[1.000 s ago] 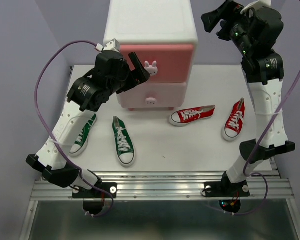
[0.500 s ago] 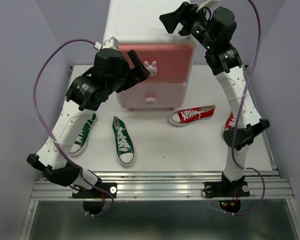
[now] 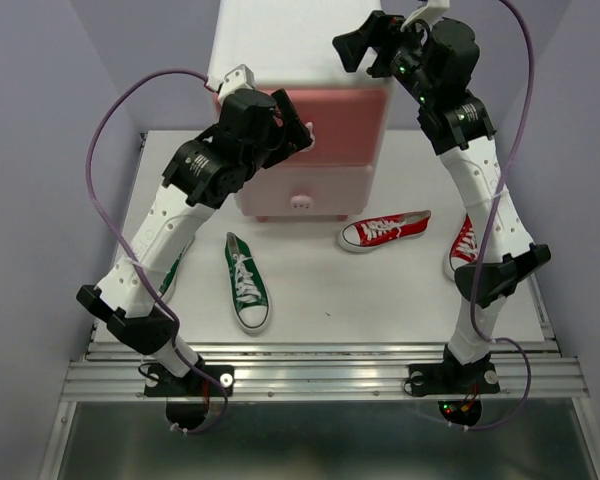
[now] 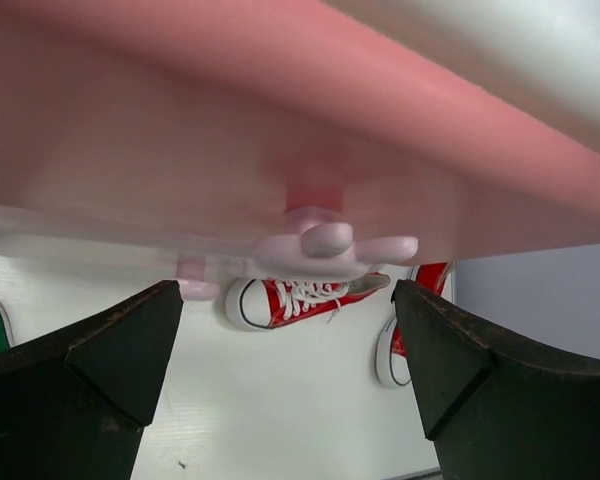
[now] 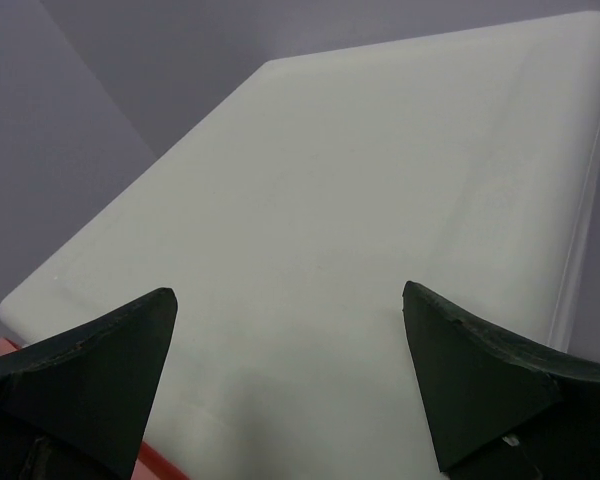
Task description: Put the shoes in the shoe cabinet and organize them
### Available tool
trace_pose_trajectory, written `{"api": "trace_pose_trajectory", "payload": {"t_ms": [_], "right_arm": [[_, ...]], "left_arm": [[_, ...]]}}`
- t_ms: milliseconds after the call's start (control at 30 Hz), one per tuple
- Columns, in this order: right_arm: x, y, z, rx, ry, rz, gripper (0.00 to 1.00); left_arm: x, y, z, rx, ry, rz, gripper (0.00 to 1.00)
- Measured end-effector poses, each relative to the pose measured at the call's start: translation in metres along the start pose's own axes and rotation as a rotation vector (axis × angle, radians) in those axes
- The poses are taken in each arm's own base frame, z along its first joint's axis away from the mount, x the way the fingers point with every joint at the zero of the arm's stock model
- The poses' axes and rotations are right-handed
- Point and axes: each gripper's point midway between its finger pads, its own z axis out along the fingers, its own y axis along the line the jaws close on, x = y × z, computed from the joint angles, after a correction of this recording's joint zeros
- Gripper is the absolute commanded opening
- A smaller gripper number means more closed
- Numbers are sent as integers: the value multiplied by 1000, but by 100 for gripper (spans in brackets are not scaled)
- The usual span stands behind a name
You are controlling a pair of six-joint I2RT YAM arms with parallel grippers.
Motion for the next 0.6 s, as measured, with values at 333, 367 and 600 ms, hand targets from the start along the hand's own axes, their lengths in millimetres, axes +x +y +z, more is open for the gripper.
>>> {"api": "trace_pose_trajectory", "payload": {"t_ms": [333, 367, 600], "right_arm": [[2, -13, -5, 59, 8, -16, 100], [2, -13, -6, 63, 8, -16, 100], [2, -15, -6, 73, 7, -15, 100]], "left_arm": [[0, -23, 6, 37, -42, 155, 99], [1, -23, 6, 37, -42, 166, 99], [-4, -30, 12, -20, -82, 198, 99]]}}
